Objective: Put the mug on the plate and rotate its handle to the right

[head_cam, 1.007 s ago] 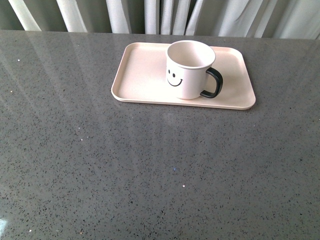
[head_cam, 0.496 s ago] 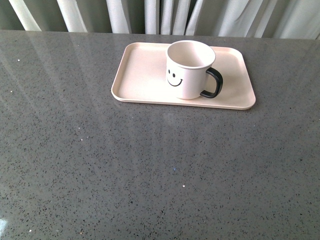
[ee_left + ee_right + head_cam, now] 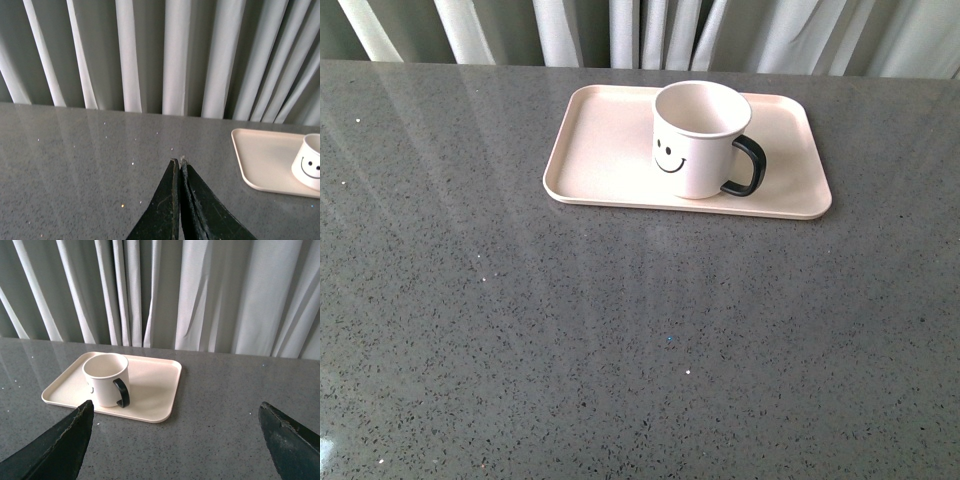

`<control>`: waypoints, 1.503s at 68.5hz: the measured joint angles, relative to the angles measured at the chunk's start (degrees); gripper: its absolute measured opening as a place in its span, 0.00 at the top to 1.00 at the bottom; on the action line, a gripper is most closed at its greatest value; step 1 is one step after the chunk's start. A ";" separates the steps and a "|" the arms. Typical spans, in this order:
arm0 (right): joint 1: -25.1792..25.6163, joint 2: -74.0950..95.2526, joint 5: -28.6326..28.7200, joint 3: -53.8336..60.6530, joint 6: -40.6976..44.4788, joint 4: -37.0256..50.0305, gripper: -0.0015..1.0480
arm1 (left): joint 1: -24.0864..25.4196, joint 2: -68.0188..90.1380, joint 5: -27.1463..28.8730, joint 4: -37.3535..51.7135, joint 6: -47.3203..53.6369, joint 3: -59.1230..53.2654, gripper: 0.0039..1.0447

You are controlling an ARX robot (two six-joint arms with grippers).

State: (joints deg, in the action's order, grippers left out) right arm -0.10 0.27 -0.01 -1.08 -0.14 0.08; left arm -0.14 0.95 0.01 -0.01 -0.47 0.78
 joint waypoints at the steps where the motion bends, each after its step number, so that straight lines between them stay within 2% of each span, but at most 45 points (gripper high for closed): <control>1: 0.00 0.00 0.00 0.00 0.00 0.00 0.09 | 0.00 0.00 0.00 0.00 -0.02 0.00 0.94; 5: 0.11 0.17 0.46 -0.09 0.04 -0.20 0.09 | 0.00 0.00 0.00 0.00 0.00 0.00 0.83; 11: 6.56 16.35 17.97 -9.94 8.59 -20.44 0.09 | 0.00 0.00 -0.07 0.00 0.00 0.00 0.66; 13: 7.98 22.91 21.46 -12.85 11.47 -23.39 0.09 | 0.00 0.00 -0.09 0.00 0.02 0.00 0.63; 16: 8.98 30.95 23.10 -15.82 13.79 -22.62 0.09 | 0.00 0.00 -0.04 0.00 0.00 0.00 0.54; 27: 9.35 55.80 21.09 -26.73 17.79 -9.40 0.09 | 0.00 0.00 -0.02 0.00 0.00 0.00 0.29; 37: 6.12 74.42 16.72 -36.54 17.35 -2.10 0.09 | 0.00 -0.02 -0.02 0.00 0.09 0.00 0.07; 41: 3.93 81.15 15.45 -40.94 16.06 -0.87 0.09 | 0.00 -0.02 -0.04 -0.02 0.13 0.00 0.09; 60: -4.33 101.66 9.62 -59.23 6.86 -1.44 0.09 | 0.00 -0.02 -0.02 0.00 0.15 0.00 0.09; 74: -6.12 111.06 6.86 -69.40 1.07 -5.05 0.09 | 0.00 -0.02 -0.02 0.00 0.15 0.00 0.09; 103: -8.07 120.13 3.61 -81.22 -2.71 -10.43 0.09 | 0.00 -0.02 -0.02 0.00 0.15 0.00 0.09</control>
State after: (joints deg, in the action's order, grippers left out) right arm -8.16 120.40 3.60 -82.30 -2.85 -10.35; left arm -0.14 0.93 -0.01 -0.01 -0.32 0.78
